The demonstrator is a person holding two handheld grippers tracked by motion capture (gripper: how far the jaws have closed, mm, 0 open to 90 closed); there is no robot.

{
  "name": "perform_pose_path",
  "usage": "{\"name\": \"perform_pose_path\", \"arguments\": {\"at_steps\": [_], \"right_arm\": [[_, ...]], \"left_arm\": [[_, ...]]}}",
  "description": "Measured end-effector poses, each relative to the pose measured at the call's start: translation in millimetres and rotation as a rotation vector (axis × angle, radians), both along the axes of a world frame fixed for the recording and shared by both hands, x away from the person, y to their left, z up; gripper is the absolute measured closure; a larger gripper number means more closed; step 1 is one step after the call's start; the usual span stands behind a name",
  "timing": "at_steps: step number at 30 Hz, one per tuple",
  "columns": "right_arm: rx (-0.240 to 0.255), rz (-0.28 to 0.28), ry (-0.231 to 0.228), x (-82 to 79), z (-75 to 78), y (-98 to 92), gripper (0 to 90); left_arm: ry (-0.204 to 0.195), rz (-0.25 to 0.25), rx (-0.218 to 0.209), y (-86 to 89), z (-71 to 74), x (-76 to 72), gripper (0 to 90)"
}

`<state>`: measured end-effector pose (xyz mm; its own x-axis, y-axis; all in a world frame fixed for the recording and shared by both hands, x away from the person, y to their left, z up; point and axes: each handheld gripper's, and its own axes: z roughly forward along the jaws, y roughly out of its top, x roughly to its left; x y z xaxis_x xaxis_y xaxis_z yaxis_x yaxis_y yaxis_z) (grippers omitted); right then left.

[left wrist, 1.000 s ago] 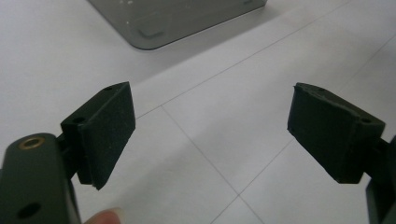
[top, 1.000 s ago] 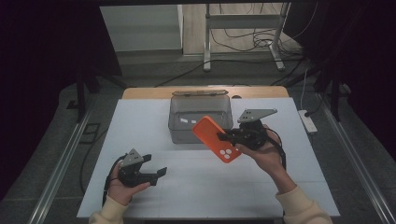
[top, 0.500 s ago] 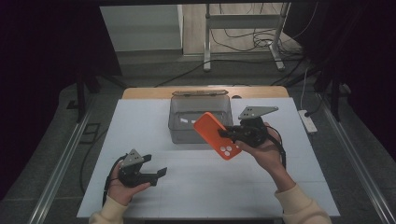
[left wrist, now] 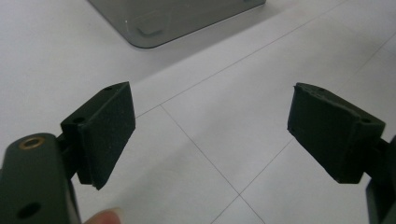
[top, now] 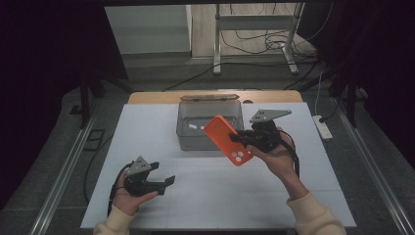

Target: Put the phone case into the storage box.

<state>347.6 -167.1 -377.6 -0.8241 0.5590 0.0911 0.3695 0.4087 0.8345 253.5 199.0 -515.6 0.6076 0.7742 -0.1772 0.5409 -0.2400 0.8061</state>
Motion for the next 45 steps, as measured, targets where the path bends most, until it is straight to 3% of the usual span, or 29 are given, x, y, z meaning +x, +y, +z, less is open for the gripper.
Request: {"name": "perform_pose_path", "arguments": {"at_steps": [12, 21, 45], "right_arm": [[-0.002, -0.031, 0.016, 7.3, 6.9, 4.2, 80.0], [0.002, -0.084, 0.047, 19.3, 8.0, 4.8, 79.9], [-0.029, -0.178, 0.04, 41.6, 10.5, 16.6, 80.0]], "left_arm": [[-0.004, 0.0, 0.002, 0.1, 0.6, -0.6, 15.4], [-0.005, -0.001, 0.006, 0.3, 0.7, -0.4, 15.4], [-0.008, -0.003, 0.004, 0.5, 2.0, -1.1, 15.6]]}}
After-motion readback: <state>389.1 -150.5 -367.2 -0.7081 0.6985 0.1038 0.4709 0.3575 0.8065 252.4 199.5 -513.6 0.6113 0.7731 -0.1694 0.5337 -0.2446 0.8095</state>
